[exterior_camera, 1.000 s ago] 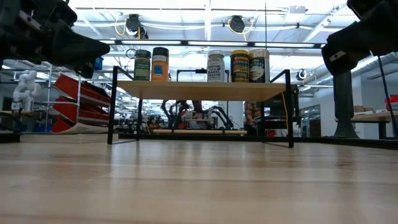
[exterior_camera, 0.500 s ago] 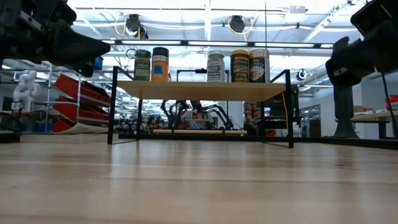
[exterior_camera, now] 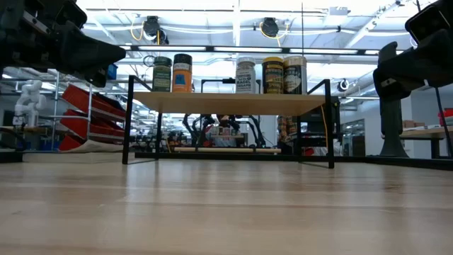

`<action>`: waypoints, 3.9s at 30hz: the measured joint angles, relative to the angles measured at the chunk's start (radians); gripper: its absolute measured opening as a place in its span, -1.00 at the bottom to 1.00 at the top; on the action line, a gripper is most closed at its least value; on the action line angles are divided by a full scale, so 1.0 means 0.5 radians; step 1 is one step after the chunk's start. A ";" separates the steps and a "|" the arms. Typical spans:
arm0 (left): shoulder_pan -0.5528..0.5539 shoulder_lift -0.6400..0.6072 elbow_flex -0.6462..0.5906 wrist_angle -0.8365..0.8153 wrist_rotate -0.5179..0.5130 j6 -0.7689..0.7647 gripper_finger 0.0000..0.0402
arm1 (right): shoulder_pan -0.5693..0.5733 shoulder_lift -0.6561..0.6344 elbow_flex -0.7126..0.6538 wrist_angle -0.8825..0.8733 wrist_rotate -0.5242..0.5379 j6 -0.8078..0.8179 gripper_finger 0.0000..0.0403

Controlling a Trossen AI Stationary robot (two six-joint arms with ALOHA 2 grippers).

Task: Shelf spices
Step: Return to Home Position

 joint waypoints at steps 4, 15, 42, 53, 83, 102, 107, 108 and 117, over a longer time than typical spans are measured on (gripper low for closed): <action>0.000 0.000 0.000 -0.001 0.000 -0.043 -0.97 | -0.047 -0.143 0.000 -0.127 -0.031 -0.030 -1.00; 0.000 0.000 0.000 -0.001 0.000 -0.047 -0.97 | -0.268 -0.425 0.001 -0.275 -0.210 -0.176 -1.00; 0.001 -0.074 -0.001 -0.042 -0.069 0.005 -0.97 | -0.820 -0.653 0.001 -0.388 -0.614 -0.222 -1.00; 0.001 -0.120 -0.001 -0.072 -0.081 0.061 -0.97 | -0.820 -0.734 0.001 -0.525 -0.510 -0.219 -1.00; 0.003 -1.090 -0.001 -0.974 0.096 0.176 -0.97 | -0.818 -0.814 0.001 -0.571 -0.530 -0.189 -1.00; 0.245 -1.235 -0.002 -1.123 0.287 0.233 -0.97 | -0.817 -0.813 0.001 -0.565 -0.579 -0.181 -1.00; 0.307 -1.235 -0.002 -1.175 0.371 0.231 -0.97 | -0.817 -0.810 0.001 -0.565 -0.579 -0.160 -1.00; 0.320 -1.234 -0.002 -1.193 0.371 0.225 -0.97 | -0.817 -0.810 0.001 -0.564 -0.579 -0.161 -1.00; 0.348 -1.234 -0.002 -1.211 0.368 0.210 -0.97 | -0.817 -0.809 0.001 -0.565 -0.578 -0.164 -1.00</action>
